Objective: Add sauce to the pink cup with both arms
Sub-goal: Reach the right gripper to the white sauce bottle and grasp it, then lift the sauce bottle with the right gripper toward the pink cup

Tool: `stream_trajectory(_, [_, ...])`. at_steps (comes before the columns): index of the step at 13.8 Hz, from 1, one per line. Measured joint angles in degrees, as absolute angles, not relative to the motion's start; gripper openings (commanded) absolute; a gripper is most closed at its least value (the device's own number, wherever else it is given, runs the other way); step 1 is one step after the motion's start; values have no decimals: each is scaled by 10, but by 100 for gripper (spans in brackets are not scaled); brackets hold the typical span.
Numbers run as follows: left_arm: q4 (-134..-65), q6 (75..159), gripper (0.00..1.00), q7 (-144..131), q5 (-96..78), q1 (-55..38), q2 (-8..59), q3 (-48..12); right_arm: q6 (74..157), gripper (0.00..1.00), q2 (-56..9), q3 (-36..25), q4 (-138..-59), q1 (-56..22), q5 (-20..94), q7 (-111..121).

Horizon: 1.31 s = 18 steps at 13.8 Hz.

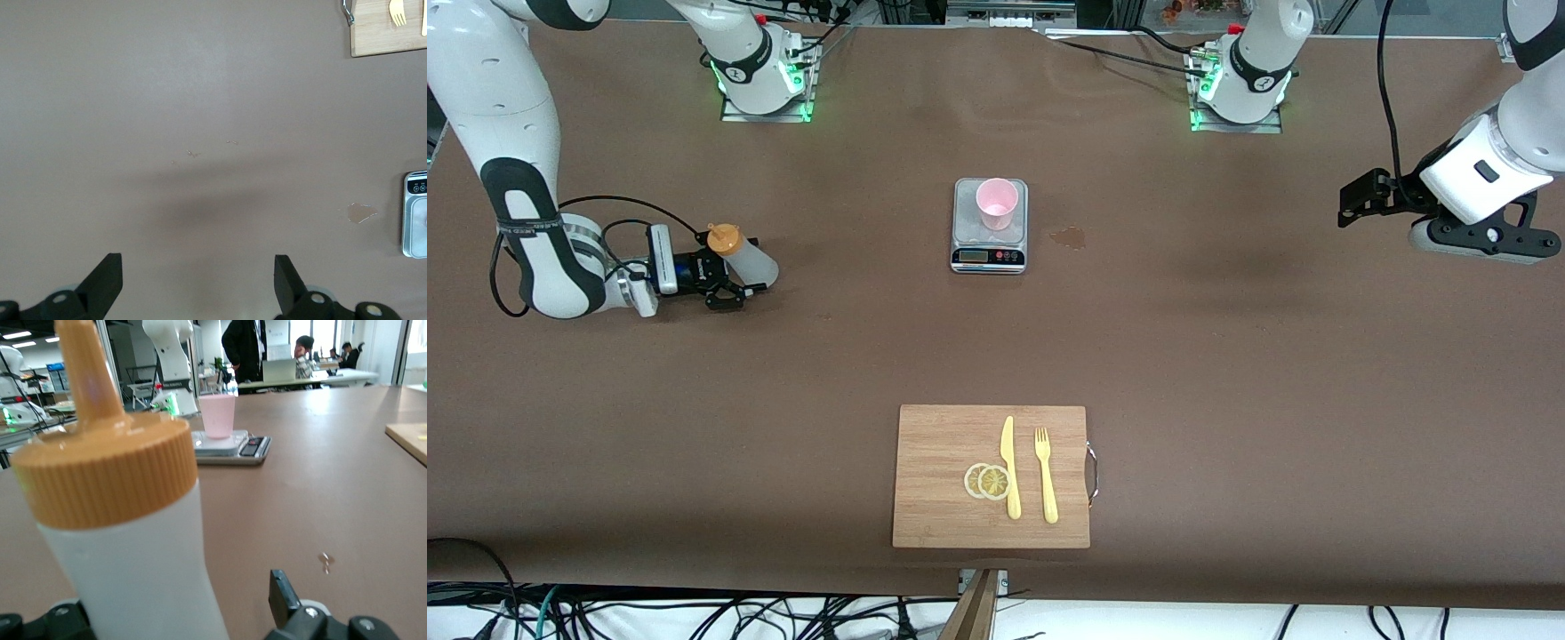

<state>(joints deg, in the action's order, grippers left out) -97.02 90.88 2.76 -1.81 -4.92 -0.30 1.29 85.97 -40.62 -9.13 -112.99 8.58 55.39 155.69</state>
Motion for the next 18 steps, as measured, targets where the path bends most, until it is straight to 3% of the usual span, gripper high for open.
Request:
stream_trajectory(2, [-970,909,100,28,-18,-49,-3,13,842,96,-409,-91,-1130,86,555,1562])
stream_trajectory(3, [-970,909,100,28,-18,-49,-3,13,836,89,-411,-91,-1130,86,555,1563])
stream_trajectory(5, [-970,908,100,28,-18,-49,-3,11,829,65,-413,-91,-1130,87,555,1564])
stream_trajectory(8, [-969,908,100,28,-18,-50,-3,6,827,19,-413,-91,-1130,87,556,1564])
stream_trajectory(10, [-969,908,100,28,-18,-50,-3,6,827,0,-413,-91,-1127,87,560,1564])
stream_trajectory(14, [-969,908,100,28,-18,-50,-3,6,825,0,-407,-87,-1107,86,561,1541])
stream_trajectory(18, [-968,908,100,28,-18,-50,-3,6,852,0,-330,-83,-1090,45,554,1421])
